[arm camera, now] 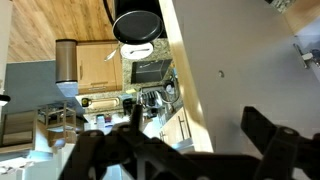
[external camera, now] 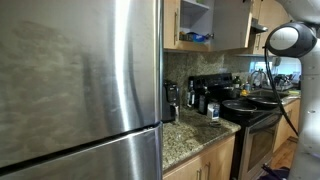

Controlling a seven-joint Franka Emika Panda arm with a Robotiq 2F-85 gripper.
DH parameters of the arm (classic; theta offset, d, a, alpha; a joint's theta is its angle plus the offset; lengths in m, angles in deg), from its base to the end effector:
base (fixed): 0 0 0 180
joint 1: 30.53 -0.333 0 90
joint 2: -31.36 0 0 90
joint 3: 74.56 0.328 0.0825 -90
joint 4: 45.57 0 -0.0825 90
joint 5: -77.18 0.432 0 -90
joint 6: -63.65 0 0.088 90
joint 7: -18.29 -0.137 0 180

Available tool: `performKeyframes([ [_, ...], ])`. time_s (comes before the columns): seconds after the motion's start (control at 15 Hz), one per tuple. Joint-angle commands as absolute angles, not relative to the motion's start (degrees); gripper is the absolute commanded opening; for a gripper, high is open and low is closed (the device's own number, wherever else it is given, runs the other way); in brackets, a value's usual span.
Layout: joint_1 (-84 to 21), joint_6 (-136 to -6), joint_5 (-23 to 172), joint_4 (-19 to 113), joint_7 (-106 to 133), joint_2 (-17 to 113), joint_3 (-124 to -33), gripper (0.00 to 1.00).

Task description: Put the object in the upper cabinet and close the right upper cabinet door

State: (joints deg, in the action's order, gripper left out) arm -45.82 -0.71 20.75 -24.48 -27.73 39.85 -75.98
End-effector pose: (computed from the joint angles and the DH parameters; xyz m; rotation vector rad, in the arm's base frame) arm 0.3803 -0.0420 1.0355 2.0420 -1.5412 1.1429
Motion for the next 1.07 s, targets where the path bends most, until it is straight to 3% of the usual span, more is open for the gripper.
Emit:
performKeyframes([
  [0.0,-45.8,-0.4,21.1,-24.4,-27.8,40.0,-76.3,1.00],
  [0.27,-45.5,-6.0,21.1,-29.6,-21.9,44.7,-76.4,1.00],
  [0.67,-42.9,-6.8,25.6,-25.5,-23.8,40.9,-75.7,1.00],
  [1.0,-46.1,0.6,21.4,-24.4,-28.1,41.5,-76.7,1.00],
])
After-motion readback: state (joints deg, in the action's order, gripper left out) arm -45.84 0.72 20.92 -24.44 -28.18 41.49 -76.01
